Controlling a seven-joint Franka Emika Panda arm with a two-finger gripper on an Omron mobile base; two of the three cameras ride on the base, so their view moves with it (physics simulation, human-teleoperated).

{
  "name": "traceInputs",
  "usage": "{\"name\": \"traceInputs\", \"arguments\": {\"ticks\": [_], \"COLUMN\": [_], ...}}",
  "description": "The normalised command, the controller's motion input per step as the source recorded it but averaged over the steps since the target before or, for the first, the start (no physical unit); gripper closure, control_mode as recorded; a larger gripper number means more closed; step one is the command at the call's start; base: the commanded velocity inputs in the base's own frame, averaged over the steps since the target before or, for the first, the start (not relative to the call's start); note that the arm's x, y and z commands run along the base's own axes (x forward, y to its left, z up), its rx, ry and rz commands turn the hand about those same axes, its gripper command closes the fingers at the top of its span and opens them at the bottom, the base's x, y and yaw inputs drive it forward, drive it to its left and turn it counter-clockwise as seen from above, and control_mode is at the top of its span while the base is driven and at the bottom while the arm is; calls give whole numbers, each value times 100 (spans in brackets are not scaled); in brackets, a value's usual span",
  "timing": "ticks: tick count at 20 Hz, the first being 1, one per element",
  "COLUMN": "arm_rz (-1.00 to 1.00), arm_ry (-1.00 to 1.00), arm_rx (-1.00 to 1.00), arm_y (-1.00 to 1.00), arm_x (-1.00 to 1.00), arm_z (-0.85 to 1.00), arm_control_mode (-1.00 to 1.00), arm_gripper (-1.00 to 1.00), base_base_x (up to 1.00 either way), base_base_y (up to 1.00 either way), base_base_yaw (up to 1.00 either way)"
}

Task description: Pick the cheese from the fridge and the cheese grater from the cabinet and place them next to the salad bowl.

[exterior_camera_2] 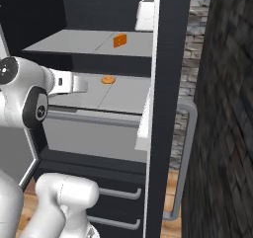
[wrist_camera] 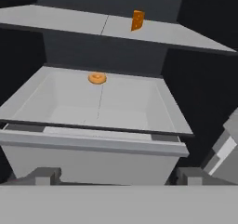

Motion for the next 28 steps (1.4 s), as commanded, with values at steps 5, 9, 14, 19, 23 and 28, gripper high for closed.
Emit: {"name": "traceInputs", "arguments": {"ticks": [5, 9, 14, 19, 23, 28], "arm_rz": [-2, 3, 7, 1, -2, -1], "arm_ry": [-1, -2, 4, 5, 1, 3], "arm_rx": [0, 0, 2, 0, 0, 0], "arm_y": [0, -6, -14, -2, 0, -1], "arm_x": [3, 17, 37, 47, 39, 41], "arm_z": [62, 58, 23, 10, 7, 0], "arm_control_mode": [-100, -100, -100, -100, -100, -100], "arm_gripper": [-100, -100, -100, -100, -100, -100], "base_base_x": [0, 0, 0, 0, 0, 0], "base_base_y": [0, 0, 0, 0, 0, 0], "base_base_yaw": [0, 0, 0, 0, 0, 0]}}
